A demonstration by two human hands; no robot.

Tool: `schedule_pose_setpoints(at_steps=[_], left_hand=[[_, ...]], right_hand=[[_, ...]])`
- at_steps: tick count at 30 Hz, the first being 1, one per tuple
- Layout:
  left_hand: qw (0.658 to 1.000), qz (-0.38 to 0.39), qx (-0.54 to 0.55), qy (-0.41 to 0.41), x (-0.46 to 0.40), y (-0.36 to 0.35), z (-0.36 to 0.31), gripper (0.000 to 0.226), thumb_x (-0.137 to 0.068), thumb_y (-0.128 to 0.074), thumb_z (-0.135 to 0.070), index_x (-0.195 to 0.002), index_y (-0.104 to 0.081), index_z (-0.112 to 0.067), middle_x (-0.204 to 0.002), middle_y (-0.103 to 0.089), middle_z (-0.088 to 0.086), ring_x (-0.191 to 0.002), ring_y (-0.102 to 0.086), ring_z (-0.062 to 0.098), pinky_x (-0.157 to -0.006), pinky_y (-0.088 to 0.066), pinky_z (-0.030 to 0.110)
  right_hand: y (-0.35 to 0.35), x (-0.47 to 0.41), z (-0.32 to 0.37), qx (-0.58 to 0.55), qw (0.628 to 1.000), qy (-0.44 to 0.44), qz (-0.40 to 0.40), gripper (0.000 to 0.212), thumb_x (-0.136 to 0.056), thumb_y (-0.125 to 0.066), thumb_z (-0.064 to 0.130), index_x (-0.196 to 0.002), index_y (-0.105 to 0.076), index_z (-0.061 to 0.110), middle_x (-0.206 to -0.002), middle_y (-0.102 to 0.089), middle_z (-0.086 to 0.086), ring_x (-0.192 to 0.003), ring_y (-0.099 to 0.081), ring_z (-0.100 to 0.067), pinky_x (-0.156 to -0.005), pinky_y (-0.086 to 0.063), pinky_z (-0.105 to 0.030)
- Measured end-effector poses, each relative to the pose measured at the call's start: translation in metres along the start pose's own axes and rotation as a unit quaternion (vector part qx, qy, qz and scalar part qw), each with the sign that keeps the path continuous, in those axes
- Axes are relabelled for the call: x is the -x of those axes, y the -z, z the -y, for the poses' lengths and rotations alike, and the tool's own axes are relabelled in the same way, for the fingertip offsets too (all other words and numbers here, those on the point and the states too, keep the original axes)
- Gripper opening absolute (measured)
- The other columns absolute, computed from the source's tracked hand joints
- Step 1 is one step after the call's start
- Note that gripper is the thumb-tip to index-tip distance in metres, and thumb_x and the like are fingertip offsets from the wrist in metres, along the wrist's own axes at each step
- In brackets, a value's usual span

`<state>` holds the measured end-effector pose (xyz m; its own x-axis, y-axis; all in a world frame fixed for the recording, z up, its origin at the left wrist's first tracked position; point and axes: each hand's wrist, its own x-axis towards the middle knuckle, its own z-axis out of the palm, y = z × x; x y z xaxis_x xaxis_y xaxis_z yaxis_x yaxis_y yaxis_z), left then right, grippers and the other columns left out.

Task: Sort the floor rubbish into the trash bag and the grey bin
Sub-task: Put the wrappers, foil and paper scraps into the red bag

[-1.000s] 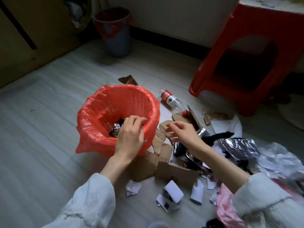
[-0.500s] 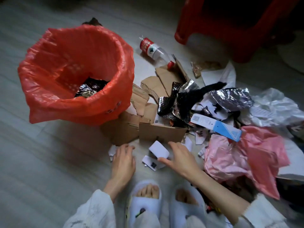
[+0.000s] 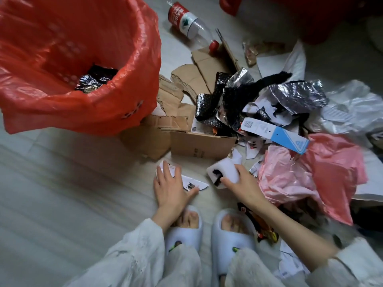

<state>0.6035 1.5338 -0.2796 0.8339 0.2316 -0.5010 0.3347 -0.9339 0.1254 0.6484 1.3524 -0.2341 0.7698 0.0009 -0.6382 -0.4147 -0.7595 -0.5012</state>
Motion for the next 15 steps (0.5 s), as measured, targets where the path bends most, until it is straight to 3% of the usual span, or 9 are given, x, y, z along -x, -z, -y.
schedule_pose_setpoints(at_steps=[3,7,10,13,15], left_hand=[[1.0,0.002,-0.013,-0.019,0.001,0.002,-0.009,0.056,-0.078,-0.062,-0.052,-0.124,-0.04,-0.028,-0.141,-0.026,0.008,-0.125,-0.029,0.029,-0.097,-0.034,0.035],[0.997,-0.001,-0.015,-0.073,0.0,0.005,-0.007,0.024,-0.092,-0.048,-0.024,-0.116,-0.047,-0.025,-0.122,-0.041,0.005,-0.111,-0.04,0.027,-0.081,-0.039,0.033],[0.997,-0.008,0.027,-0.078,0.001,0.007,0.002,0.023,-0.093,-0.042,-0.017,-0.113,-0.049,-0.023,-0.118,-0.045,0.004,-0.11,-0.043,0.024,-0.075,-0.041,0.032],[0.994,-0.019,0.087,-0.066,0.006,0.014,0.01,0.025,-0.086,-0.051,-0.014,-0.111,-0.052,-0.02,-0.115,-0.049,0.003,-0.11,-0.046,0.023,-0.075,-0.041,0.033],[0.988,-0.043,0.136,-0.055,0.011,0.024,0.01,0.027,-0.083,-0.052,-0.006,-0.108,-0.056,-0.017,-0.111,-0.052,0.006,-0.108,-0.049,0.025,-0.075,-0.041,0.033]], right_hand=[[-0.001,0.007,-0.006,-0.017,1.0,0.0,-0.004,0.043,-0.084,-0.064,0.026,-0.121,-0.049,0.008,-0.115,-0.058,-0.012,-0.105,-0.053,-0.028,-0.076,-0.036,-0.029],[-0.006,0.011,-0.003,-0.064,0.998,-0.004,0.003,0.042,-0.082,-0.066,0.025,-0.121,-0.052,0.013,-0.11,-0.06,-0.008,-0.103,-0.055,-0.025,-0.083,-0.04,-0.031],[-0.006,0.009,0.003,-0.091,0.996,0.01,-0.006,0.045,-0.081,-0.068,0.025,-0.124,-0.054,0.016,-0.11,-0.059,-0.001,-0.104,-0.054,-0.019,-0.087,-0.041,-0.03],[-0.001,0.008,0.01,-0.108,0.994,0.031,-0.012,0.051,-0.08,-0.069,0.028,-0.128,-0.053,0.018,-0.122,-0.056,-0.004,-0.11,-0.053,-0.02,-0.096,-0.042,-0.036],[0.005,0.014,0.02,-0.126,0.99,0.055,-0.019,0.049,-0.081,-0.068,0.028,-0.126,-0.052,0.02,-0.12,-0.054,-0.001,-0.108,-0.051,-0.017,-0.092,-0.042,-0.032]])
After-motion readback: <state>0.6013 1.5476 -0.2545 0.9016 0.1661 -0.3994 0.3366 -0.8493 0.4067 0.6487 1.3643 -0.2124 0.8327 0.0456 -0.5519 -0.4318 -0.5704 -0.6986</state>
